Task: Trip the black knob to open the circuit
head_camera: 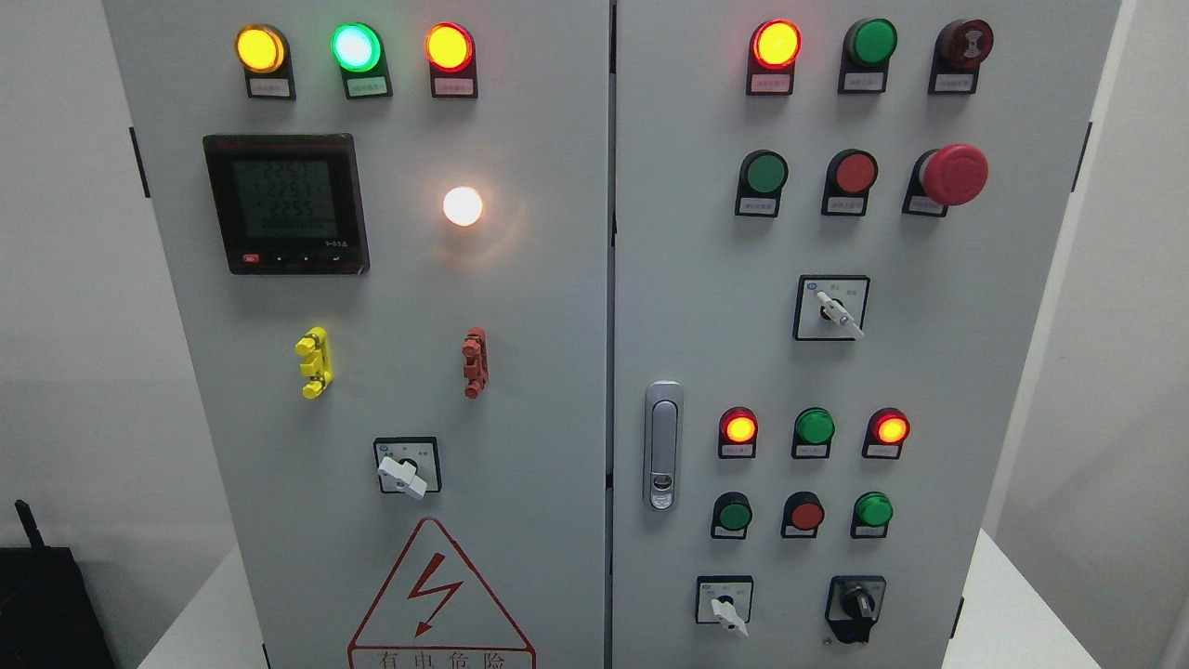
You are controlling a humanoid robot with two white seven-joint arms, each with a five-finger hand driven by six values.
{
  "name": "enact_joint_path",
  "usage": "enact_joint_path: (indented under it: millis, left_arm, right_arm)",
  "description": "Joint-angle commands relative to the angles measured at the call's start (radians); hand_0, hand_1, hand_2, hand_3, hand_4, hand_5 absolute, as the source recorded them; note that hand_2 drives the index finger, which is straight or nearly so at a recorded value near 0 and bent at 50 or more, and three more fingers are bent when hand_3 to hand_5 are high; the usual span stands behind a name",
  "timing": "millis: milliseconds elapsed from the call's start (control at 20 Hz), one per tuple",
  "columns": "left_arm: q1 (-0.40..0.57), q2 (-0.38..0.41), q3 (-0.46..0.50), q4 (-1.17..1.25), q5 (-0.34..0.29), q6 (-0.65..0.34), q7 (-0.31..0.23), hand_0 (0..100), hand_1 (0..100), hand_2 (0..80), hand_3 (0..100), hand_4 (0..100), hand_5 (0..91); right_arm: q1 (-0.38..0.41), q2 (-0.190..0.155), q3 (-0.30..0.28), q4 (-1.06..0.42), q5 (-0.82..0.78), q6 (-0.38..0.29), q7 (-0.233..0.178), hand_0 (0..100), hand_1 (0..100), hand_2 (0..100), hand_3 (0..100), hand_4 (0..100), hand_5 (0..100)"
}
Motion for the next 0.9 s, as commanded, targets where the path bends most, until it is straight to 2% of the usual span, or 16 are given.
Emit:
enact_joint_path:
  millis: [0,50,150,300,400,700,850]
  left_arm:
    - [-0.002,-0.002,0.001,0.000,0.002,-0.001,0.000,12,39,0.0,0,0,0.0]
    - [-0.002,-0.002,0.001,0.000,0.002,-0.001,0.000,12,39,0.0,0,0,0.0]
    - [-0.002,-0.002,0.001,0.000,0.002,-0.001,0.000,12,39,0.0,0,0,0.0]
    - [-0.004,-0.002,0.001,0.000,0.002,-0.001,0.000,12,39,0.0,0,0,0.0]
    - [-0.002,-0.002,0.001,0.000,0.002,-0.001,0.000,12,39,0.0,0,0,0.0]
    - [-0.004,-0.002,0.001,0.000,0.002,-0.001,0.000,12,39,0.0,0,0,0.0]
    - [-0.004,-0.002,0.001,0.000,0.002,-0.001,0.000,12,39,0.0,0,0,0.0]
  right_arm:
    - [-0.002,0.003,-0.005,-0.018,-0.003,-0.017,0.003,1,34,0,0,0,0]
    - [-0.002,0.003,-0.006,-0.027,-0.001,-0.017,0.003,2,35,0,1,0,0]
    - [-0.010,0.003,-0.006,-0.037,-0.001,-0.019,0.001,5,37,0,10,2,0]
    - [-0.016,0.005,-0.009,-0.038,-0.003,-0.052,-0.011,5,39,0,21,13,0]
    - [-0.016,0.003,-0.008,-0.038,-0.004,-0.072,-0.026,6,39,0,27,17,0]
    - [-0.042,0.005,-0.009,-0.049,-0.012,-0.097,-0.030,8,40,0,35,25,3]
    - [-0.042,0.005,-0.023,-0.105,-0.013,-0.098,-0.037,7,41,0,38,28,6]
